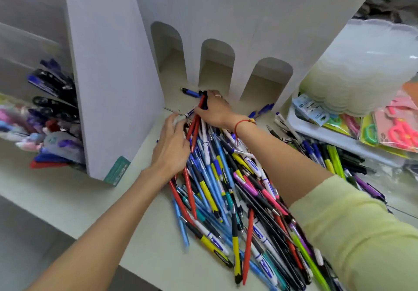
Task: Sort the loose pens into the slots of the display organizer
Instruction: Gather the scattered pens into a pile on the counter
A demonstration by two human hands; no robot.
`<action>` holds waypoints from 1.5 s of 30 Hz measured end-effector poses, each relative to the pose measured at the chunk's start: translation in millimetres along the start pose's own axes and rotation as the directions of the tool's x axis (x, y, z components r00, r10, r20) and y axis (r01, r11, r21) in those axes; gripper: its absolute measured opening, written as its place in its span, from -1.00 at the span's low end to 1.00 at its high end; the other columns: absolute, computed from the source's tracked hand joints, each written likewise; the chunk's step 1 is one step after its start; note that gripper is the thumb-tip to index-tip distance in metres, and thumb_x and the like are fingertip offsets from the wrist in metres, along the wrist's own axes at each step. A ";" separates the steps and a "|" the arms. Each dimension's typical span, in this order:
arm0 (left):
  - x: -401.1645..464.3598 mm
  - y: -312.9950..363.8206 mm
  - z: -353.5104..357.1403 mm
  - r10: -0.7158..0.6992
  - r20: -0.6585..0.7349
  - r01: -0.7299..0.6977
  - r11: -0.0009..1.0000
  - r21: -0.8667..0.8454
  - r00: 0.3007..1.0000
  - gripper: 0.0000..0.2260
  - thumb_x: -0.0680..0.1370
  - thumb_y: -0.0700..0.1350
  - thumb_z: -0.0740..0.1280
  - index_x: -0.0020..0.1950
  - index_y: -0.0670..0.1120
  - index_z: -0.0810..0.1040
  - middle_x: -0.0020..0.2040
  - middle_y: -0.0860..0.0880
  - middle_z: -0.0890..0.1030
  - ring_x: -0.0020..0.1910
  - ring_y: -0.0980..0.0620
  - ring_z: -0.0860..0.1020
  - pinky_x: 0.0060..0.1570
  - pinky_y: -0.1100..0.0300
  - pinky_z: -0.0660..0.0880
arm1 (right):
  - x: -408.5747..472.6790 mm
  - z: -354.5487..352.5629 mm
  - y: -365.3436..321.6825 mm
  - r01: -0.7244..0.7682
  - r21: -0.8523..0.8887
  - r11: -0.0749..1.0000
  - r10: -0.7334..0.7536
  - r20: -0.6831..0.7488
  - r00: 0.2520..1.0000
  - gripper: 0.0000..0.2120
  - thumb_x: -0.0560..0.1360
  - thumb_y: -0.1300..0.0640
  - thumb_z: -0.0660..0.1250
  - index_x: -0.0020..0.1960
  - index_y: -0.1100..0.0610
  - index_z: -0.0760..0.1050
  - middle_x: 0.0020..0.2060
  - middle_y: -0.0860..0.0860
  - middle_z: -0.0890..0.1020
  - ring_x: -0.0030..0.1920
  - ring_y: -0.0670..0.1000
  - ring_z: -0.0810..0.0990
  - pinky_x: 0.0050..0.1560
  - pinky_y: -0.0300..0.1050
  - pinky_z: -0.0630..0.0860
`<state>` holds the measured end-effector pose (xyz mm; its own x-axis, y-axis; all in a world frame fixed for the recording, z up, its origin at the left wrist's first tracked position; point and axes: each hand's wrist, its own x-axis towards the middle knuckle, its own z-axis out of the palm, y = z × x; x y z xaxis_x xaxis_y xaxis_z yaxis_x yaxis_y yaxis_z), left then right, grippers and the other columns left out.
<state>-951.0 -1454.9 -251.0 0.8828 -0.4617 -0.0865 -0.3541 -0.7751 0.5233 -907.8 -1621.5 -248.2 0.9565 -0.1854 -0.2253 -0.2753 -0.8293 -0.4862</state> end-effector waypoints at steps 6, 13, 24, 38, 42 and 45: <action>-9.2 -1.5 2.8 -0.110 0.018 0.111 0.989 -0.099 0.994 -0.37 0.61 0.23 0.04 0.57 -0.08 0.03 0.56 -0.08 0.10 0.49 -0.07 0.20 0.44 -0.04 0.21 | -27.0 -9.4 18.9 0.007 0.096 0.995 -0.013 0.062 0.998 -0.63 0.53 -0.12 0.24 0.18 0.13 0.39 0.25 0.14 0.42 0.21 0.15 0.45 0.07 -0.09 0.36; 6.8 2.0 9.0 -0.053 0.107 0.053 0.999 0.000 0.993 -0.17 0.48 0.45 0.01 0.57 -0.08 0.03 0.54 -0.12 0.15 0.52 -0.11 0.11 0.48 -0.10 0.09 | -78.8 -1.7 24.0 0.162 0.018 0.987 -0.162 0.041 0.986 -0.48 0.60 0.10 0.17 0.52 0.19 0.16 0.50 0.17 0.18 0.43 0.19 0.27 0.39 -0.06 0.22; -5.7 -9.0 -4.8 -0.081 0.125 0.080 0.997 0.017 0.989 -0.28 0.59 0.26 0.09 0.59 -0.08 -0.11 0.59 -0.08 -0.05 0.56 -0.03 -0.06 0.52 0.04 -0.06 | -56.5 -47.4 57.7 -0.074 -0.453 0.889 0.067 -0.032 0.997 -0.64 0.52 0.30 0.26 0.30 0.16 0.37 0.21 0.16 0.46 0.26 0.20 0.43 0.06 0.11 0.50; 2.3 1.6 1.4 -0.076 0.180 0.076 0.997 0.007 0.981 -0.28 0.51 0.38 0.12 0.57 0.08 0.03 0.58 -0.03 0.06 0.55 -0.07 0.00 0.50 -0.01 -0.04 | -119.7 -4.6 80.5 0.029 -0.217 0.976 -0.055 -0.115 0.992 -0.59 0.66 -0.01 0.02 0.49 -0.04 0.25 0.35 0.08 0.37 0.38 0.12 0.28 0.35 0.04 0.21; -9.3 14.2 6.2 0.015 0.170 -0.020 0.999 0.025 0.985 -0.34 0.57 0.29 0.11 0.57 0.06 0.01 0.58 -0.01 0.06 0.55 -0.04 0.02 0.50 0.02 -0.03 | -134.1 -9.2 84.6 0.051 -0.223 0.974 -0.065 -0.053 0.996 -0.60 0.67 0.01 0.01 0.50 -0.07 0.22 0.37 0.04 0.36 0.41 0.08 0.23 0.36 0.00 0.12; -13.2 19.0 9.2 0.050 0.224 -0.059 0.998 0.033 0.973 -0.32 0.55 0.32 0.11 0.57 0.09 -0.02 0.59 0.05 -0.01 0.56 0.00 -0.04 0.49 0.01 -0.06 | -129.0 -18.8 78.1 0.048 -0.130 0.990 -0.056 -0.060 0.997 -0.64 0.66 0.05 0.03 0.40 -0.01 0.40 0.33 0.06 0.41 0.36 0.11 0.30 0.34 0.03 0.21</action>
<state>-972.2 -1467.5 -247.7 0.7722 -0.5849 -0.2482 -0.4155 -0.7604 0.4991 -1050.9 -1672.2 -241.2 0.9745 -0.1698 -0.1470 -0.2143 -0.8987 -0.3826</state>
